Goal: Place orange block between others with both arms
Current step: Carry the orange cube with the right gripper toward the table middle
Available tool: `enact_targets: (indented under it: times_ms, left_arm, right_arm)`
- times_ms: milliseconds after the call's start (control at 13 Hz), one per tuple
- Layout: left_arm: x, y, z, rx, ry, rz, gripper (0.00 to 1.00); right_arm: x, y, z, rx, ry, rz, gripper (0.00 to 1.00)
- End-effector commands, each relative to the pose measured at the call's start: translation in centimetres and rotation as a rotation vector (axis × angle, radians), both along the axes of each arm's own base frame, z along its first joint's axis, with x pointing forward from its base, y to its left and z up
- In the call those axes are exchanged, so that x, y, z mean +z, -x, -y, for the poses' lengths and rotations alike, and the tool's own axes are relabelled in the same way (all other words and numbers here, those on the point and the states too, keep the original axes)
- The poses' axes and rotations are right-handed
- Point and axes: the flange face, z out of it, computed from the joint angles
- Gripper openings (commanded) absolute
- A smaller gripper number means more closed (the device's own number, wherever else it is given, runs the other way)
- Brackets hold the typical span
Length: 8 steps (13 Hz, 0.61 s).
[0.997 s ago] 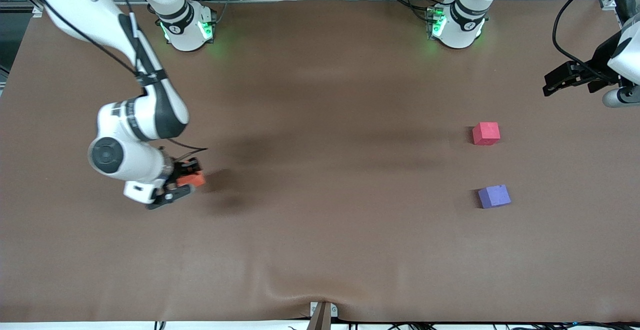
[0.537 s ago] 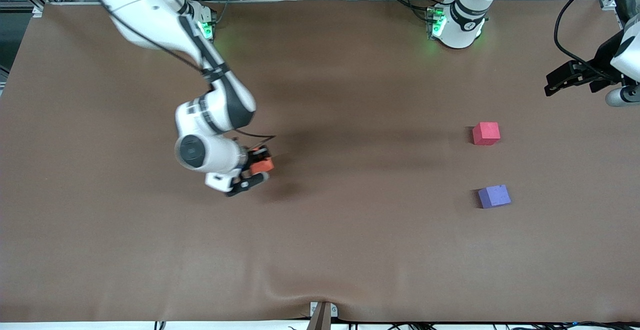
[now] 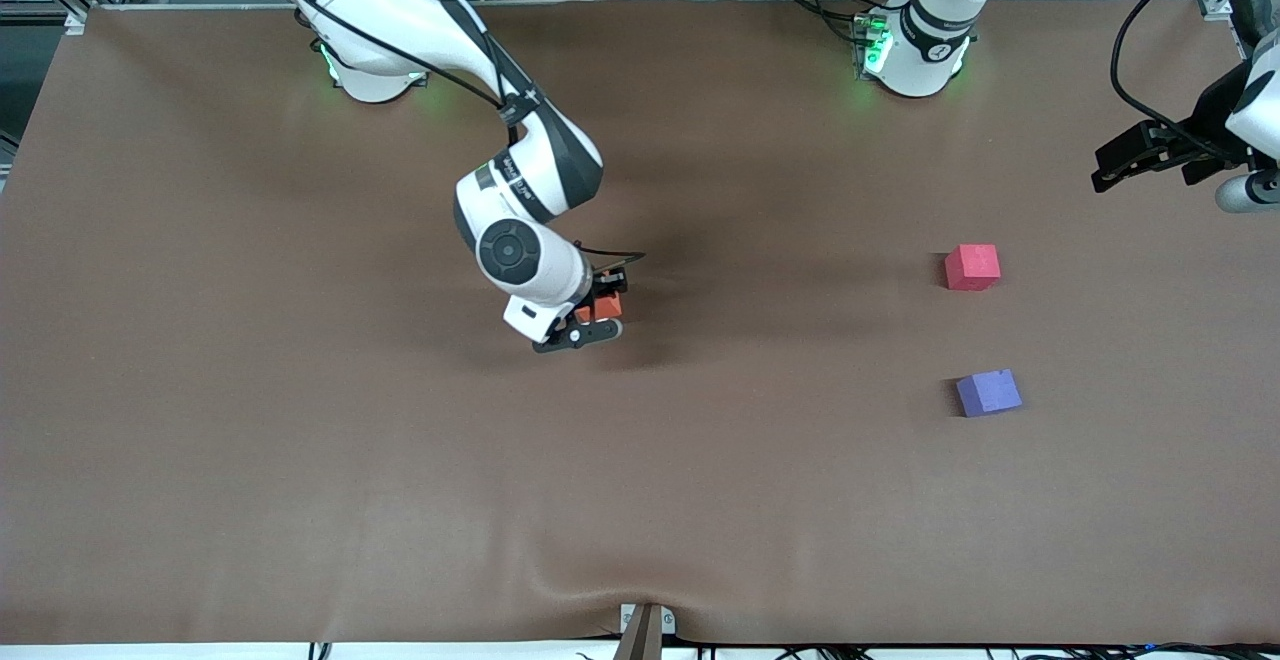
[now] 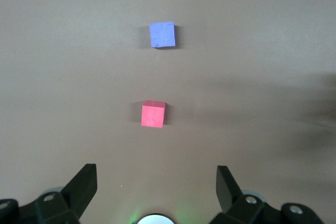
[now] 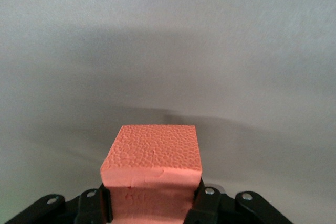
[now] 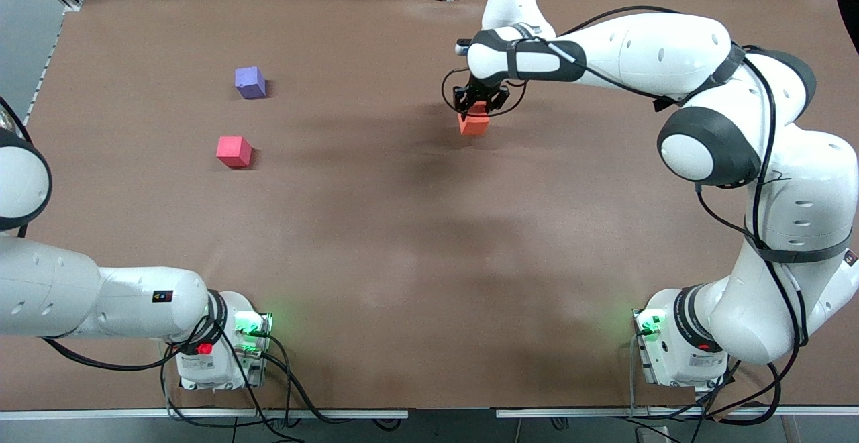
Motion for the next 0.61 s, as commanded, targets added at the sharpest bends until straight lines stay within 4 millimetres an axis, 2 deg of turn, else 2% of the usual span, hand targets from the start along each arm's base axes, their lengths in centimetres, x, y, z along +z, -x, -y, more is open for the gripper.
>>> enact_targets:
  times_ms: [0, 230, 307, 537]
  left_arm:
    - [-0.7, -0.7, -0.3, -0.004, 0.009, -0.013, 1.00]
    - [-1.2, -1.6, 0.5, -0.010, 0.014, -0.013, 1.00]
    - [-0.3, -2.0, 1.0, -0.013, 0.004, 0.010, 1.00]
    - [-1.1, -2.5, 0.7, -0.026, 0.005, -0.006, 1.00]
  right_arm:
    - [-0.2, 0.6, -2.8, -0.083, 0.067, 0.025, 0.00]
    - [-1.7, 2.8, -5.9, -0.122, 0.144, 0.069, 0.00]
    - [-2.1, 3.1, -6.4, -0.143, 0.141, 0.074, 0.00]
    - [-3.8, 3.5, -6.8, -0.154, 0.146, 0.063, 0.00]
